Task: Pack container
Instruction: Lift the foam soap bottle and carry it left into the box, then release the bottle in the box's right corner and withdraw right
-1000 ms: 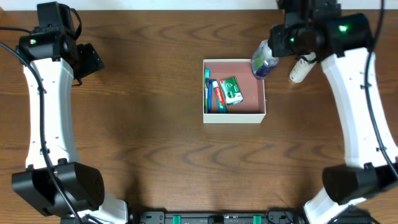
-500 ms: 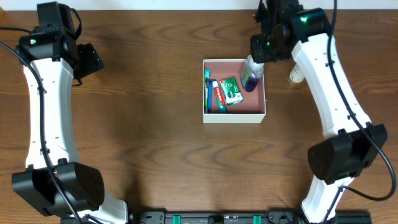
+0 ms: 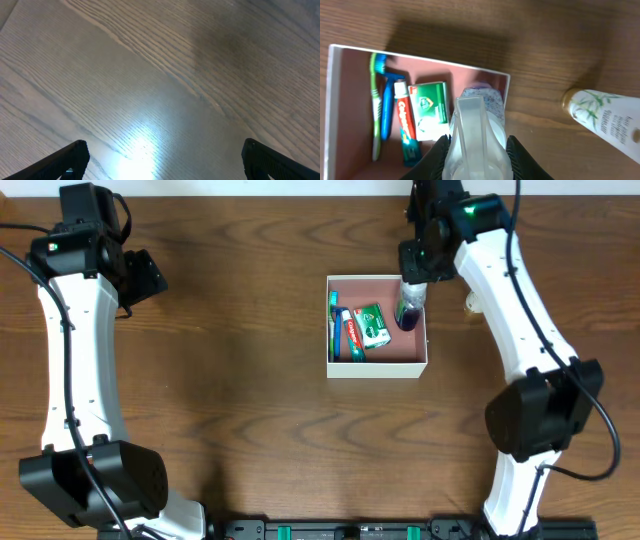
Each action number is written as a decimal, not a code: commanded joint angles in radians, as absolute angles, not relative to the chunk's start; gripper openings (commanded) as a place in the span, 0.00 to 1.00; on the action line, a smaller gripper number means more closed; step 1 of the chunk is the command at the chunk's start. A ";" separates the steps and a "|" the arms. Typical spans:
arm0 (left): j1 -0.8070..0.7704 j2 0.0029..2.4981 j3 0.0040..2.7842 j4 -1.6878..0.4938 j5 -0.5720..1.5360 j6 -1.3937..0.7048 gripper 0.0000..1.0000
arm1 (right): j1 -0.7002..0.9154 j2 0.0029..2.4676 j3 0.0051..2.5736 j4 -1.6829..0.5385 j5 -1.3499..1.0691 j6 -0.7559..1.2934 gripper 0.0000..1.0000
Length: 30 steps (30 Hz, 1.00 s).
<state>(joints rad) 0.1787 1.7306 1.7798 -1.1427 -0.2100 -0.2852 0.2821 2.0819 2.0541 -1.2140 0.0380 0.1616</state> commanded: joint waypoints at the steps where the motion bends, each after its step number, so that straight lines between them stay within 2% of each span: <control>1: 0.180 1.732 1.776 -1.144 -0.218 -0.290 0.98 | 0.289 2.095 2.078 -1.196 0.056 0.187 0.16; 11: 0.180 1.732 1.776 -1.144 -0.218 -0.290 0.98 | 0.289 2.128 2.078 -1.173 0.057 0.187 0.20; 15: 0.180 1.732 1.776 -1.144 -0.218 -0.290 0.98 | 0.289 2.128 2.078 -1.167 0.056 0.187 0.25; 21: 0.180 1.732 1.776 -1.144 -0.218 -0.290 0.98 | 0.289 2.127 2.078 -1.162 0.057 0.187 0.38; 30: 0.180 1.732 1.776 -1.144 -0.218 -0.290 0.98 | 0.288 2.086 2.125 -1.143 0.059 0.186 0.43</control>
<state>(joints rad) 0.1787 1.7306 1.7798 -1.1427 -0.2100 -0.2852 0.2821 2.1315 2.0716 -1.1492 0.0452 0.1791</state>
